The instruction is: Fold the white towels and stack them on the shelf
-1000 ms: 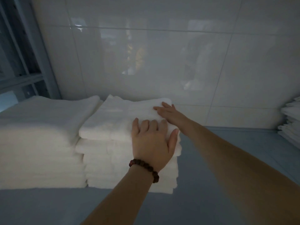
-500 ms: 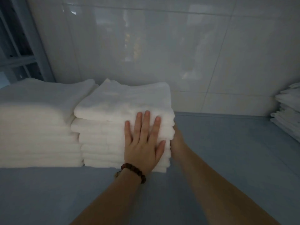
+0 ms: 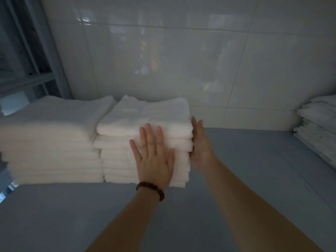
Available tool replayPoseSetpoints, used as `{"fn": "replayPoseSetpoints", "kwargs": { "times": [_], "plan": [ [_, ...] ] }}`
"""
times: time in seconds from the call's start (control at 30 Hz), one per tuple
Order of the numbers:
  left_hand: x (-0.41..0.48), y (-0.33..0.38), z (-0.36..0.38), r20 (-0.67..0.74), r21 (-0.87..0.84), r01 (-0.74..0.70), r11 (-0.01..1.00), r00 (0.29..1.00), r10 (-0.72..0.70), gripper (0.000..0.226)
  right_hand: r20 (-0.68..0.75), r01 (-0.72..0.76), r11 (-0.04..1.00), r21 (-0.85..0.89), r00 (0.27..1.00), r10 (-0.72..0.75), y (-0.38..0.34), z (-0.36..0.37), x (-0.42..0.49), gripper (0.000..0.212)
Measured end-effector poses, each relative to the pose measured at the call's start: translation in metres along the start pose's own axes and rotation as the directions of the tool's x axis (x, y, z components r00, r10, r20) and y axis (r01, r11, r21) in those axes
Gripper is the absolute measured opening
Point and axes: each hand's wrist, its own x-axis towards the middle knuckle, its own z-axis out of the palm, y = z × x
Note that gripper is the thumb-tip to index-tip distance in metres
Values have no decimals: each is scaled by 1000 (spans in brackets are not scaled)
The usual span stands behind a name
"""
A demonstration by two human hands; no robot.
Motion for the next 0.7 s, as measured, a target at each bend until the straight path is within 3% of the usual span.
{"fn": "replayPoseSetpoints", "kwargs": {
  "times": [0.13,0.23,0.4,0.63,0.7],
  "plan": [
    [6,-31,1,8,-21,198,980,980,-198,70,-155,-105,963,-247,986,68,16,3,1,68],
    [-8,-36,4,45,-23,320,947,947,-319,75,-242,-234,930,-284,956,166,36,-12,0,71],
    [-8,-40,-5,77,-53,437,898,898,-433,81,-254,-294,875,-386,945,205,58,-34,-13,81],
    [-22,-56,-52,203,-177,512,841,855,-478,77,-213,-264,864,-429,959,187,61,-41,-54,67],
    [-29,-53,-75,266,-285,536,795,841,-471,76,-193,-250,908,-335,962,193,55,-34,-69,57]
  ]
}}
